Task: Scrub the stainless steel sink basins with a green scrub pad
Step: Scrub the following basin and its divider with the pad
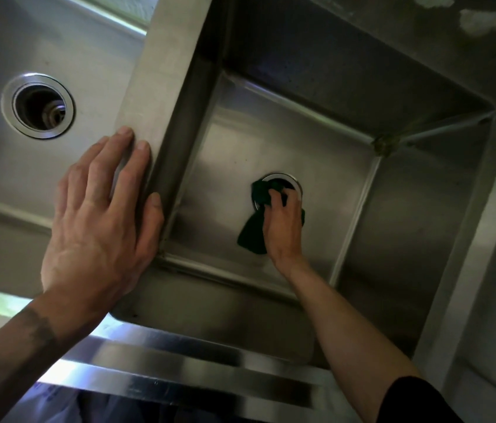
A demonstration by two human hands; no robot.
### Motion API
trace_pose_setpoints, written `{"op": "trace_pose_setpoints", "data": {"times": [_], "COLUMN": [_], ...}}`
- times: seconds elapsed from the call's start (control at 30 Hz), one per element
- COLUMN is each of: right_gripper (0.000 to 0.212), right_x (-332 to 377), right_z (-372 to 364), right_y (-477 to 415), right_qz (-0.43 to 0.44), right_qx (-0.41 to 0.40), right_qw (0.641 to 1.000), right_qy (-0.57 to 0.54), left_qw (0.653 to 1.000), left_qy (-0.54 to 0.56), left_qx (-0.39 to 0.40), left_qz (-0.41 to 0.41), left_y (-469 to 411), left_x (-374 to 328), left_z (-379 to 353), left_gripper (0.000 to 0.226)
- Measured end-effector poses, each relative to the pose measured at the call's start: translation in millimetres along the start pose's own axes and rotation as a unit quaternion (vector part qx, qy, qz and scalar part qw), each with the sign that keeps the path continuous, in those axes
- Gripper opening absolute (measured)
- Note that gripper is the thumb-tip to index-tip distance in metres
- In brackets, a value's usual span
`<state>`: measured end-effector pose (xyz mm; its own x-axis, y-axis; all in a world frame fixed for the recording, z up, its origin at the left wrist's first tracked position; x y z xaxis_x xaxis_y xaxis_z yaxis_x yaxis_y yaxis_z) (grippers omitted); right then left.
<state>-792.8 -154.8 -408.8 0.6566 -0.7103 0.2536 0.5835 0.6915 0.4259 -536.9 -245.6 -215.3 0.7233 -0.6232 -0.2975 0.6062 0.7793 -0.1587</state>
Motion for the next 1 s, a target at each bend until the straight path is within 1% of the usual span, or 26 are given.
{"op": "trace_pose_setpoints", "data": {"times": [0.07,0.13,0.17,0.23,0.27,0.3,0.33,0.4,0.43,0.47,0.5,0.53,0.57,0.63,0.7,0.87,0.93,1.0], "right_gripper": [0.040,0.038,0.035,0.019,0.016,0.016,0.018,0.025,0.029,0.032,0.035,0.036,0.038,0.044,0.048,0.047,0.045,0.043], "right_x": [4,-2,-7,-15,-22,-30,-38,-51,-53,-49,-42,-32,-22,-5,-1,8,9,4], "right_z": [-1,-4,-5,1,8,19,32,55,66,74,76,70,59,36,21,0,-1,-1], "right_y": [-3,-13,-17,-21,-24,-29,-33,-37,-37,-34,-31,-26,-21,-10,-1,4,0,-4], "right_qz": [-0.081,-0.177,-0.215,-0.273,-0.285,-0.285,-0.274,-0.232,-0.203,-0.167,-0.127,-0.091,-0.057,-0.003,0.014,-0.058,-0.082,-0.095], "right_qx": [0.031,0.093,0.131,0.183,0.177,0.147,0.103,-0.003,-0.054,-0.096,-0.117,-0.114,-0.094,-0.063,-0.057,0.002,0.022,0.076], "right_qw": [0.991,0.959,0.933,0.854,0.823,0.816,0.831,0.882,0.902,0.916,0.931,0.945,0.959,0.985,0.995,0.993,0.988,0.976], "right_qy": [-0.099,-0.201,-0.259,-0.404,-0.458,-0.482,-0.473,-0.410,-0.378,-0.351,-0.322,-0.293,-0.260,-0.162,-0.087,-0.099,-0.131,-0.182], "left_qw": [1.000,1.000,1.000,1.000,1.000,1.000,1.000,1.000,1.000,1.000,1.000,1.000,1.000,1.000,1.000,1.000,1.000,1.000], "left_qy": [0.001,0.003,0.004,0.005,0.004,0.003,0.004,0.008,0.010,0.011,0.010,0.008,0.006,0.006,0.007,0.008,0.010,0.009], "left_qx": [0.000,-0.001,-0.001,0.000,0.000,0.000,0.001,0.005,0.006,0.007,0.006,0.005,0.003,0.001,0.000,-0.001,0.004,0.004], "left_qz": [0.002,0.003,0.002,-0.001,-0.001,0.000,0.001,0.006,0.007,0.007,0.007,0.005,0.003,0.006,0.005,0.003,0.005,0.005], "left_y": [0,0,0,-1,-1,0,-1,-1,-1,-1,-1,-1,-1,-1,-1,0,0,0], "left_x": [0,0,0,0,0,-1,-1,-1,-1,-2,-2,-2,-2,-1,-1,1,0,0], "left_z": [0,0,0,0,1,1,1,1,1,1,1,2,2,2,1,0,0,0], "left_gripper": [0.055,0.055,0.055,0.055,0.055,0.055,0.055,0.055,0.055,0.055,0.055,0.055,0.055,0.055,0.055,0.054,0.054,0.055]}}
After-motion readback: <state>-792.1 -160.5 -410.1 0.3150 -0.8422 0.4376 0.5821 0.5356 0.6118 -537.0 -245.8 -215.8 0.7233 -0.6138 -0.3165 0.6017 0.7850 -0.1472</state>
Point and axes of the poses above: each hand's wrist, its own y-axis away from the middle knuckle, its own z-axis out of the back of the hand, x = y × z, the point moved 9 cm from there along -y, towards the middle knuckle, and after that the axes turned 14 degrees about -z, right-handed, at the moved point
